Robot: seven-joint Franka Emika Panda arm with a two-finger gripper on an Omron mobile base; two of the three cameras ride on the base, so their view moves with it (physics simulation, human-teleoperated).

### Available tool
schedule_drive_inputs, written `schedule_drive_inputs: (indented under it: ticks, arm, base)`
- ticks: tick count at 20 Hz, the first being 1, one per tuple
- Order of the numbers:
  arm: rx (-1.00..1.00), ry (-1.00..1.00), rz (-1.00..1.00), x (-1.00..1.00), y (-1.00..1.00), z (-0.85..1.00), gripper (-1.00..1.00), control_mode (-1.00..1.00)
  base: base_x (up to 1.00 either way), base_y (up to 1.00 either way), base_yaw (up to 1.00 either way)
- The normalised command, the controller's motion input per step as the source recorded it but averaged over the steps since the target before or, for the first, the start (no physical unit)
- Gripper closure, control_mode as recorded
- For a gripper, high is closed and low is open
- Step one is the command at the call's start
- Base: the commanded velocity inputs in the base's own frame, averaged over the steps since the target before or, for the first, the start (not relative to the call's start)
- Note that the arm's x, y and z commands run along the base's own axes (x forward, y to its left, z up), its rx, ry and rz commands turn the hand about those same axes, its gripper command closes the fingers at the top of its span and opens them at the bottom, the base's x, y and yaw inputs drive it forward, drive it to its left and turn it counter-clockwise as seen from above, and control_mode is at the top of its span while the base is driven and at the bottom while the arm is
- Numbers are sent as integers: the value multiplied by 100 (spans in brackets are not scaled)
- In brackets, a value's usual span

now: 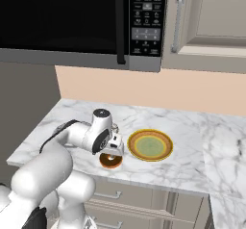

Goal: Place the pastries on the plates.

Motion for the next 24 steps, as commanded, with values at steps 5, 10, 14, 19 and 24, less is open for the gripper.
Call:
schedule_drive_inputs:
  ticks: [5,10,14,19,24]
  arm:
    - [0,0,-1,0,36,-39,-100,-100]
    - [0,0,0,0,9,-43,-100,-100]
    - [0,0,0,0,0,-44,-100,-100]
    - [0,0,0,0,0,-53,-100,-100]
    - [0,0,0,0,0,-85,-100,-100]
  base:
    - [0,0,0]
    - [0,0,0]
    - [0,0,0]
    - [0,0,0]
    - [0,0,0]
